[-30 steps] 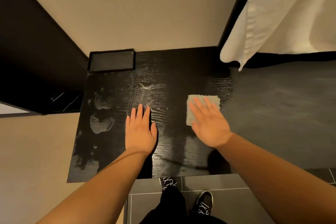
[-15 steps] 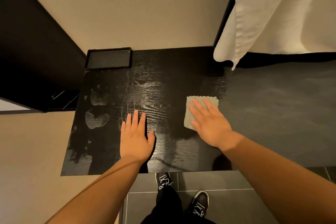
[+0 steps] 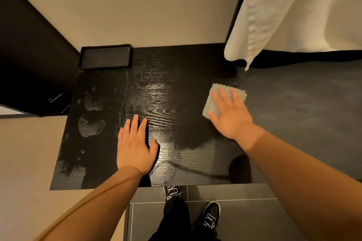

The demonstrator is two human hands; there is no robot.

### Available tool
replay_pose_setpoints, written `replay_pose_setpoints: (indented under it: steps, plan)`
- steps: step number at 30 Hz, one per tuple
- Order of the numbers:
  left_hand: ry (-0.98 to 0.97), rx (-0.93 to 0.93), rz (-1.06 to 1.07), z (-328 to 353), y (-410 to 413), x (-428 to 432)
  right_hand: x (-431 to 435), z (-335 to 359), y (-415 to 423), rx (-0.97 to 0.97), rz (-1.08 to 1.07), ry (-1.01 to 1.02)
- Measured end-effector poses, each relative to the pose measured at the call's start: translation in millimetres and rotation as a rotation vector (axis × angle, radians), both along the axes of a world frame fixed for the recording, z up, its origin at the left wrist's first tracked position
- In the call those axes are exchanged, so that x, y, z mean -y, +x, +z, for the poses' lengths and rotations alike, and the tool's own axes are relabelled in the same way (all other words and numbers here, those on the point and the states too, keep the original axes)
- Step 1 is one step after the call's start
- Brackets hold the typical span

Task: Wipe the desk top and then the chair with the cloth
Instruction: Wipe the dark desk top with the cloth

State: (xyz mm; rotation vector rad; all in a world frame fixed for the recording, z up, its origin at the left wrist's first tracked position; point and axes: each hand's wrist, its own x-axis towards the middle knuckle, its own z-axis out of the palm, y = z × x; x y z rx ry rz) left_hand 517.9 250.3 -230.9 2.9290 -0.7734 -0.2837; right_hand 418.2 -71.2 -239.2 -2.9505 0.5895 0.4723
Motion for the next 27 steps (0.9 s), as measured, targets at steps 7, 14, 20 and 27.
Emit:
replay_pose_setpoints:
  steps: [7,14,20,27]
  plan:
    - [0.000,0.004,0.000,2,-1,2,-77,9,-47,0.096,0.069,0.078]
    - [-0.018,0.014,0.002,3,-1,1,-54,-4,-55,0.108,0.184,0.026]
    - [-0.012,0.011,0.002,1,1,1,-53,-2,-48,0.132,-0.013,-0.018]
    - [-0.019,0.011,-0.002,1,1,-1,-101,-10,-95,0.163,0.287,0.047]
